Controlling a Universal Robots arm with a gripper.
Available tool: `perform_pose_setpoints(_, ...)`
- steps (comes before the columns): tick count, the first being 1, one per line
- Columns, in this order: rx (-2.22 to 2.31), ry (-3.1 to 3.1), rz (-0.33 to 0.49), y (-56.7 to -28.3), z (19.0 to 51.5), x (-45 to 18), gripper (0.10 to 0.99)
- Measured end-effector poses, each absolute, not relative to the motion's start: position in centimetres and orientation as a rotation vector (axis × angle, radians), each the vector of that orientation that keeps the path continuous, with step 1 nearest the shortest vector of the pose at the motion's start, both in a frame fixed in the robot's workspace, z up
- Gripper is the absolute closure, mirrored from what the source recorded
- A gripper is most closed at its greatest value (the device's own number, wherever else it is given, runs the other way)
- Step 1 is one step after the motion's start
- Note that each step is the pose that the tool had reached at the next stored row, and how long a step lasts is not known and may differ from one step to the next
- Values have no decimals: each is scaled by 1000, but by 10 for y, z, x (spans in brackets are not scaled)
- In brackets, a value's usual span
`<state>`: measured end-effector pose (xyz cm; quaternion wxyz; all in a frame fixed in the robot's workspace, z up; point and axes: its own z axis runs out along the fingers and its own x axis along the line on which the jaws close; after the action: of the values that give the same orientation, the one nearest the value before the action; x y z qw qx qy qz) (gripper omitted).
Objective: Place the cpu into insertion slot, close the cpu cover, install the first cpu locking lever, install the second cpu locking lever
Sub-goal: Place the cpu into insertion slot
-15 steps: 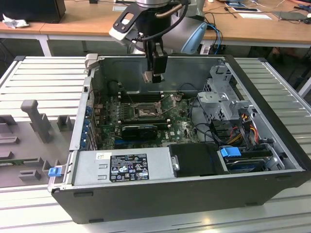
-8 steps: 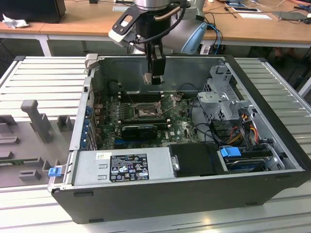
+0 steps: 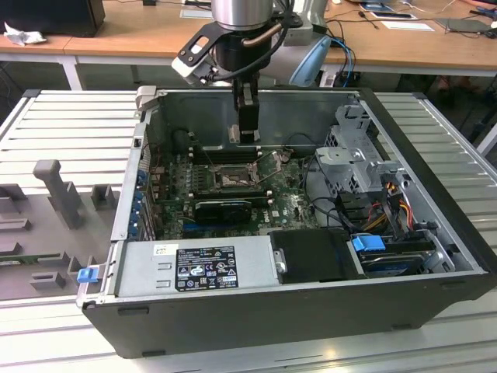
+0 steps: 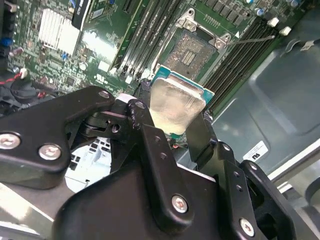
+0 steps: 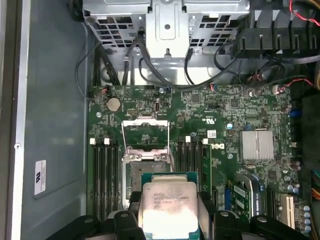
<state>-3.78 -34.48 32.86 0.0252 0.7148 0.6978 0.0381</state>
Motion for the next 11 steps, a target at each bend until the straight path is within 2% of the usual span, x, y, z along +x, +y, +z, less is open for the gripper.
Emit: perform_pose_setpoints(11,2218,2145,122,-345,317,-38,561)
